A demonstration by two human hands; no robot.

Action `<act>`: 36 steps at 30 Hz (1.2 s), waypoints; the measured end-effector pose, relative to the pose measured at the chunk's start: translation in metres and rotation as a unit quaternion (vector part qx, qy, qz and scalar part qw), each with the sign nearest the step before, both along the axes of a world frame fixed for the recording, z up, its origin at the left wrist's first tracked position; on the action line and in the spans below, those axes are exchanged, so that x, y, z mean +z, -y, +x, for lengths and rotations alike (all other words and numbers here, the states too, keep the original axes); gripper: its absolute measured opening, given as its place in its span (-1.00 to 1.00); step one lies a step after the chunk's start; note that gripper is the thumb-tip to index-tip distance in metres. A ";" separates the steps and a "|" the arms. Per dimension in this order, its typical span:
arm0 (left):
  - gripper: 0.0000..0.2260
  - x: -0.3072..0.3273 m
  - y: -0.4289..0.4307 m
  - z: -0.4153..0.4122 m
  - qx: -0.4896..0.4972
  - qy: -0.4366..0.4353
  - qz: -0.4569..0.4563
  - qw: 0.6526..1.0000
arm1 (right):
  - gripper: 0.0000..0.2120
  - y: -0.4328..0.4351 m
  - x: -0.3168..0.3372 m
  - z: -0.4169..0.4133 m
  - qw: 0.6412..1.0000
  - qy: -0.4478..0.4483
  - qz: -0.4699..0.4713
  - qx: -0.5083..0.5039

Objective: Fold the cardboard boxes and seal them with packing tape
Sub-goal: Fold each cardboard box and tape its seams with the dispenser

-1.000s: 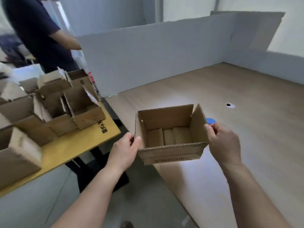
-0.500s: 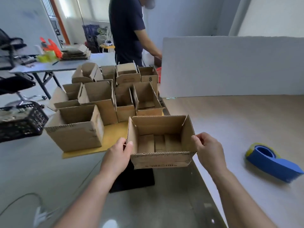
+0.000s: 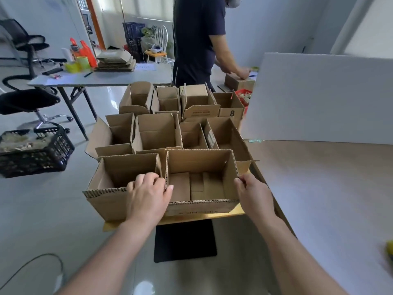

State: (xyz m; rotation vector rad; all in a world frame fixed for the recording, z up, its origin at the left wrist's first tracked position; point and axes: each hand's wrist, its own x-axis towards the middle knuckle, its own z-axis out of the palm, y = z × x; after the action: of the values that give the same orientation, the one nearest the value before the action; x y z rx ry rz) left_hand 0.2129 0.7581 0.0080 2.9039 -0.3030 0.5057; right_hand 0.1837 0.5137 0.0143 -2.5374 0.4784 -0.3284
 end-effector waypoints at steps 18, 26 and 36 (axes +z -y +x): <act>-0.80 -0.009 -0.027 0.051 0.026 -0.187 0.028 0.982 | -0.71 -0.035 -0.020 0.057 0.989 -0.106 0.089 0.050; -0.59 -0.008 -0.032 0.057 -0.010 -0.214 0.028 0.976 | -0.65 -0.042 -0.026 0.055 0.992 -0.120 0.020 0.026; -0.62 0.021 -0.011 0.045 -0.038 -0.067 -0.089 0.993 | -0.77 -0.032 0.002 0.027 0.987 0.003 -0.161 -0.010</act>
State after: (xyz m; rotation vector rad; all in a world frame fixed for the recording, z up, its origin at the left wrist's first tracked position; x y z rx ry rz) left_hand 0.2583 0.7693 0.0286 2.7252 -0.3300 0.3054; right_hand 0.2103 0.5455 0.0160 -2.8442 0.4803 -0.4531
